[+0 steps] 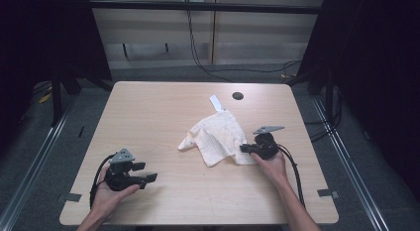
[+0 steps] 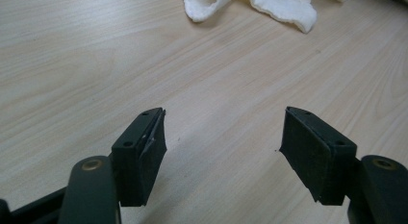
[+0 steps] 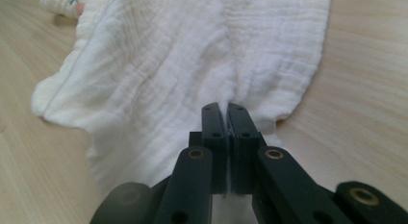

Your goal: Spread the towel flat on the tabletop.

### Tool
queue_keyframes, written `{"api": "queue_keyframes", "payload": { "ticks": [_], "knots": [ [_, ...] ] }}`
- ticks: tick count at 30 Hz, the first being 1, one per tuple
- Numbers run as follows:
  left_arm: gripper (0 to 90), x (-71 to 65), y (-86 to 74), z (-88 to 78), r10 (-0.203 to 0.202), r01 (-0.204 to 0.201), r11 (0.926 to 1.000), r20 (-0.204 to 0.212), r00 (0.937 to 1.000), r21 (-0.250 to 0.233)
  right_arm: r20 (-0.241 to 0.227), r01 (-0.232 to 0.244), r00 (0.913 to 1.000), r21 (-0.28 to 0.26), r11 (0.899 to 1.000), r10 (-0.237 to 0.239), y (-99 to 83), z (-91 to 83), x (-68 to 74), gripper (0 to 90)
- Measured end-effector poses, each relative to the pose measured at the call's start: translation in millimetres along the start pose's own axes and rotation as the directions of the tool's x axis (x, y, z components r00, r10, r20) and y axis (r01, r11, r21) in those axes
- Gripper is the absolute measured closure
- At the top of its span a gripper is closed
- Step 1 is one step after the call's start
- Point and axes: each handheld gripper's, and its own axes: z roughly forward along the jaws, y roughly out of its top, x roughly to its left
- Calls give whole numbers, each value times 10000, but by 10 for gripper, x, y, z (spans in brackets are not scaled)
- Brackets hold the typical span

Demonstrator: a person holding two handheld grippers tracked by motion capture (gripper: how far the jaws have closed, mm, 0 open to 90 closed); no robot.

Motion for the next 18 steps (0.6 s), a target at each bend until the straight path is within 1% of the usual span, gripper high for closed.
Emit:
{"api": "queue_keyframes", "payload": {
  "ticks": [2,4,5,6,7,9,11,12,13,14,15,16,17,18],
  "knots": [
    [324,-3,-1,-1,18,-18,10000,14,10000,0,-11,113,9999,108,9999,-113,0,-3,43,879],
    [330,-3,-4,0,33,-34,10000,86,10000,56,-98,276,9996,202,9994,-274,4,-4,64,879],
    [331,-3,-4,0,33,-34,10000,86,10000,56,-98,276,9996,202,9994,-274,4,-4,64,879],
    [330,-10,-5,7,2,-4,9999,158,9999,119,-198,352,9992,370,9987,-345,1,-13,108,879],
    [331,-12,-5,9,13,-15,9999,191,9998,116,-188,453,9988,412,9981,-445,-3,-17,132,879],
    [332,-13,-3,16,-18,16,9999,230,9997,107,-385,481,9982,419,9980,-465,-19,-19,178,879],
    [335,-12,-1,14,-23,21,10000,277,9996,87,-433,526,9978,400,9978,-508,-30,-18,205,879],
    [343,-16,-2,6,-59,59,10000,383,9992,-5,-563,576,9969,462,9973,-550,-39,-21,242,879],
    [344,-16,-2,6,-59,59,10000,383,9992,-5,-598,637,9964,467,9969,-609,-42,-20,258,879],
    [345,-17,-2,4,-85,86,10000,399,9992,-21,-524,679,9965,528,9963,-652,-43,-24,284,879],
    [361,-16,-6,-3,-39,40,10000,635,9980,-4,-622,783,9952,510,9956,-751,-49,-22,300,879],
    [383,-20,-9,-4,-33,32,10000,615,9981,8,-553,785,9956,547,9954,-755,-57,-28,332,879],
    [381,-23,-10,-3,-44,42,10000,606,9982,39,-490,872,9952,492,9950,-848,-68,-33,353,879],
    [380,-24,-9,-3,-42,40,10000,665,9978,37,-546,716,9961,434,9965,-692,-90,-41,368,879]
  ]
}}
